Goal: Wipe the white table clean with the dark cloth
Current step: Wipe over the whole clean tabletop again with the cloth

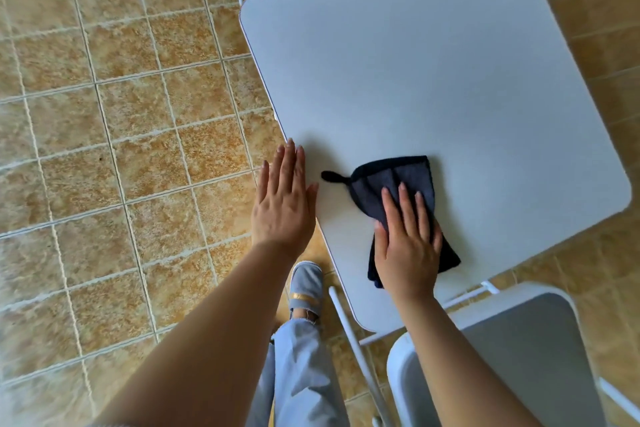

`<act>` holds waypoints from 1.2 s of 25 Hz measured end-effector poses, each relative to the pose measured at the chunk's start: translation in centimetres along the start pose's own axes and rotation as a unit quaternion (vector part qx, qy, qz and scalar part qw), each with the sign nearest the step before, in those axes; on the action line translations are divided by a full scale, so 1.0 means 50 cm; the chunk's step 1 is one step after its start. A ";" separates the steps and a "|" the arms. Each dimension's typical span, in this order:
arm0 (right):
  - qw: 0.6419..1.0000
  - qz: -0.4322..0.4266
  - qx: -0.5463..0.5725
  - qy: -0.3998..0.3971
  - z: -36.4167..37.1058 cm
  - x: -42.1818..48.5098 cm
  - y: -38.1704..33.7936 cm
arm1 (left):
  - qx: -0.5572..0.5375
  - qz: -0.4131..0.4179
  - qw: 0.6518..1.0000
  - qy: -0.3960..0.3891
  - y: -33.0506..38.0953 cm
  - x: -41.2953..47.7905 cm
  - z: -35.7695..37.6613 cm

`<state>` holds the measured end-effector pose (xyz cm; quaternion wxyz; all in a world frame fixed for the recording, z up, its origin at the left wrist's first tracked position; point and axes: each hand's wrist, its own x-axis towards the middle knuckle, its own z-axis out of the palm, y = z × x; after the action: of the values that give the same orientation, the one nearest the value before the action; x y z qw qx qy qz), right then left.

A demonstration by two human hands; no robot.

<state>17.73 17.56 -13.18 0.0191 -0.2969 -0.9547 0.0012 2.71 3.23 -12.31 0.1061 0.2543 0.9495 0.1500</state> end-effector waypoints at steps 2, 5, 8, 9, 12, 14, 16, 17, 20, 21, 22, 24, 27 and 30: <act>0.994 0.108 0.019 0.017 0.008 0.036 0.001 | -0.001 0.014 1.000 -0.002 0.020 0.002 0.009; 0.980 0.179 0.083 0.035 0.020 0.110 -0.035 | -0.016 0.028 0.999 0.002 0.050 0.014 0.019; 0.992 0.092 0.068 0.060 0.023 0.092 -0.077 | -0.052 0.039 0.998 0.015 0.071 0.040 0.018; 0.995 0.049 0.066 0.051 0.019 0.057 -0.082 | -0.062 0.039 0.997 0.018 0.079 0.048 0.018; 0.997 -0.027 0.068 0.004 0.003 -0.071 -0.058 | -0.077 0.043 0.996 0.023 0.105 0.066 0.029; 0.998 -0.027 0.060 -0.011 -0.006 -0.139 -0.011 | -0.080 0.041 0.996 0.015 0.114 0.066 0.044; 0.999 0.011 0.041 -0.005 -0.007 -0.164 0.048 | -0.062 0.035 0.997 0.012 0.118 0.059 0.061; 0.999 0.041 0.030 0.002 -0.005 -0.155 0.077 | -0.049 0.036 0.998 0.016 0.118 0.056 0.067; 0.986 0.162 0.016 0.036 0.012 -0.059 0.136 | -0.025 0.037 0.998 0.035 0.115 0.055 0.080; 0.978 0.201 0.026 0.052 0.020 -0.011 0.143 | -0.023 0.035 0.998 0.040 0.116 0.056 0.084; 0.970 0.232 0.043 0.065 0.025 0.039 0.140 | -0.024 0.029 0.998 0.048 0.118 0.057 0.086; 0.961 0.255 0.069 0.081 0.031 0.114 0.106 | -0.034 0.004 0.997 0.067 0.128 0.058 0.086; 0.972 0.199 0.080 0.096 0.033 0.127 0.030 | -0.051 -0.006 0.995 0.090 0.157 0.070 0.083; 0.987 0.124 0.080 0.061 0.018 0.040 0.014 | -0.052 0.021 0.995 0.078 0.176 0.089 0.090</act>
<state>16.45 19.29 -14.03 0.1006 -0.4100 -0.9044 0.0614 4.16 13.85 -14.09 0.0414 0.2560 0.9403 0.2204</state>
